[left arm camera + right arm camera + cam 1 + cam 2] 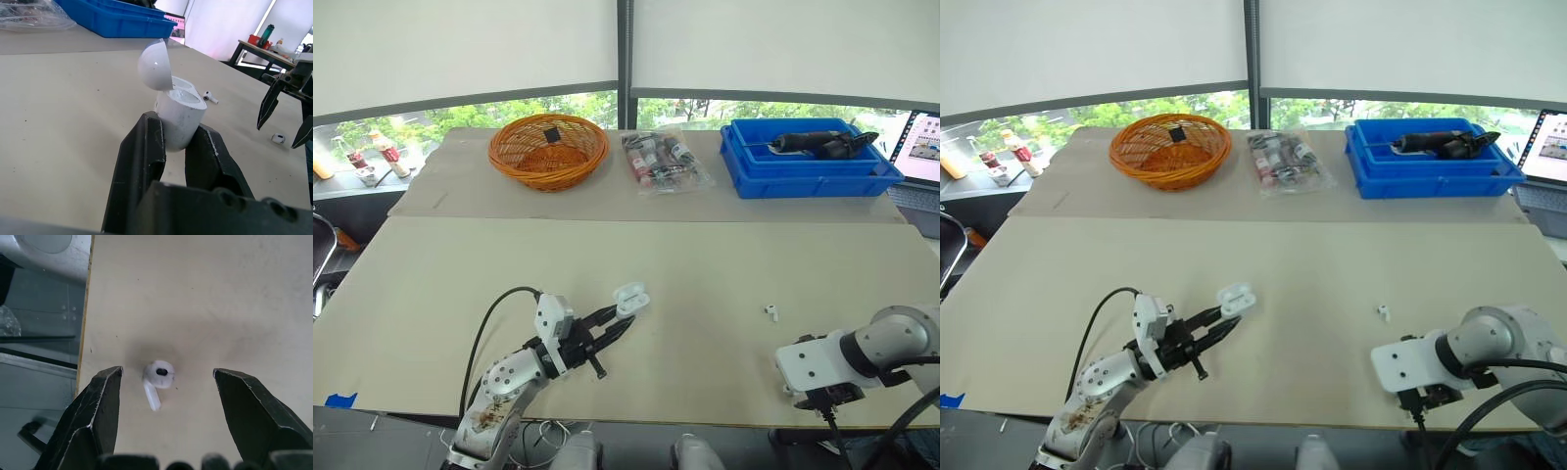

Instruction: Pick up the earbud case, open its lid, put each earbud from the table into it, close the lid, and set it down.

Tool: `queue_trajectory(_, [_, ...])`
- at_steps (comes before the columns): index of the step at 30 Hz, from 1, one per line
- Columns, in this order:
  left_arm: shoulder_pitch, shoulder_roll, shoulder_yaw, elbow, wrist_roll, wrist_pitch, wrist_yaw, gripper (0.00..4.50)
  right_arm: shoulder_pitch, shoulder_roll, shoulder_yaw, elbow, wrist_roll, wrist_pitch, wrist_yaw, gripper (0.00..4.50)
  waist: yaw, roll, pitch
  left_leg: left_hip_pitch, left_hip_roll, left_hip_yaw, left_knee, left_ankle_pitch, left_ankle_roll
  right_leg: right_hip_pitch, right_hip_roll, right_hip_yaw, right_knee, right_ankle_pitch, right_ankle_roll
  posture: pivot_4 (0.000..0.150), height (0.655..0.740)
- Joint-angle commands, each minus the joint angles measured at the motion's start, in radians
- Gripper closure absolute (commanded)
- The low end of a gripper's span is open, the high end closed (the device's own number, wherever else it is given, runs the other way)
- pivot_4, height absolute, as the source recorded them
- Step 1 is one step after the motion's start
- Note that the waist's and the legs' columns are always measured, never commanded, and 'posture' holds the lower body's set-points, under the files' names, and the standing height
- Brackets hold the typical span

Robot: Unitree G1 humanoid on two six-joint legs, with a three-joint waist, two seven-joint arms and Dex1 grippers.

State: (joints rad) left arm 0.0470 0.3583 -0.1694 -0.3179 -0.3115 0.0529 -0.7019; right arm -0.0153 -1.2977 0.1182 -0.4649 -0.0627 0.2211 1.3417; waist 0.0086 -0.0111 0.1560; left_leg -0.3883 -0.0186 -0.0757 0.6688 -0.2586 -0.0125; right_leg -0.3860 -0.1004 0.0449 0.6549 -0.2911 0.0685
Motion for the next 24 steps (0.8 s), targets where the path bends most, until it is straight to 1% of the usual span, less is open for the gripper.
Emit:
queue_trajectory(1, [0.002, -0.001, -0.001, -0.044, 0.000, -0.003, 0.005, 3.94, -0.019, 0.011, 0.005, -0.006, -0.009, 0.021, -0.009, 1.18, 0.000, 0.000, 0.000, 0.000, 0.000, 0.000, 0.000, 0.000, 0.000, 0.000, 0.000, 0.000, 0.000, 0.000, 0.000, 0.150, 0.7400])
queue_trajectory(4, [0.001, -0.001, -0.003, -0.043, -0.001, -0.003, 0.007, 3.94, -0.025, 0.017, 0.018, 0.003, -0.013, 0.023, -0.007, 1.18, 0.001, 0.000, 0.000, 0.000, 0.000, 0.000, 0.000, 0.000, 0.000, 0.000, 0.000, 0.000, 0.000, 0.000, 0.000, 0.150, 0.7400])
queue_trajectory(7, [0.000, 0.000, -0.003, -0.042, -0.001, -0.004, 0.007, 3.94, -0.026, 0.018, 0.027, 0.011, -0.016, 0.023, -0.007, 1.96, 0.000, 0.000, 0.000, 0.000, 0.000, 0.000, 0.000, 0.000, 0.000, 0.000, 0.000, 0.000, 0.000, 0.000, 0.000, 0.150, 0.7400])
queue_trajectory(9, [-0.001, 0.000, -0.003, -0.041, -0.001, -0.004, 0.007, 3.94, -0.027, 0.019, 0.029, 0.012, -0.015, 0.028, -0.004, 2.59, 0.000, 0.000, 0.000, 0.000, 0.000, 0.000, 0.000, 0.000, 0.000, 0.000, 0.000, 0.000, 0.000, 0.000, 0.000, 0.150, 0.7400])
queue_trajectory(13, [-0.002, 0.000, -0.004, -0.039, -0.001, -0.003, 0.008, 3.94, -0.031, 0.024, 0.029, 0.014, -0.016, 0.032, -0.002, 4.08, -0.005, 0.000, 0.000, 0.001, 0.000, 0.000, 0.000, 0.000, 0.000, 0.001, 0.000, 0.000, 0.000, 0.000, 0.000, 0.150, 0.7400])
queue_trajectory(14, [-0.003, 0.000, -0.004, -0.039, 0.000, -0.004, 0.007, 3.94, -0.035, 0.024, 0.028, 0.013, -0.015, 0.033, -0.002, 4.14, -0.005, 0.000, 0.000, 0.001, 0.000, 0.000, 0.000, 0.000, 0.000, 0.001, 0.000, 0.000, 0.000, 0.000, 0.000, 0.150, 0.7400])
queue_trajectory(24, [-0.008, -0.007, -0.008, -0.031, 0.002, -0.010, 0.009, 3.94, -0.105, 0.045, -0.003, 0.003, 0.029, 0.059, -0.001, 4.14, -0.007, 0.000, 0.000, 0.000, 0.000, 0.000, 0.000, 0.000, 0.000, 0.000, 0.000, 0.000, 0.000, 0.000, 0.000, 0.150, 0.7400])
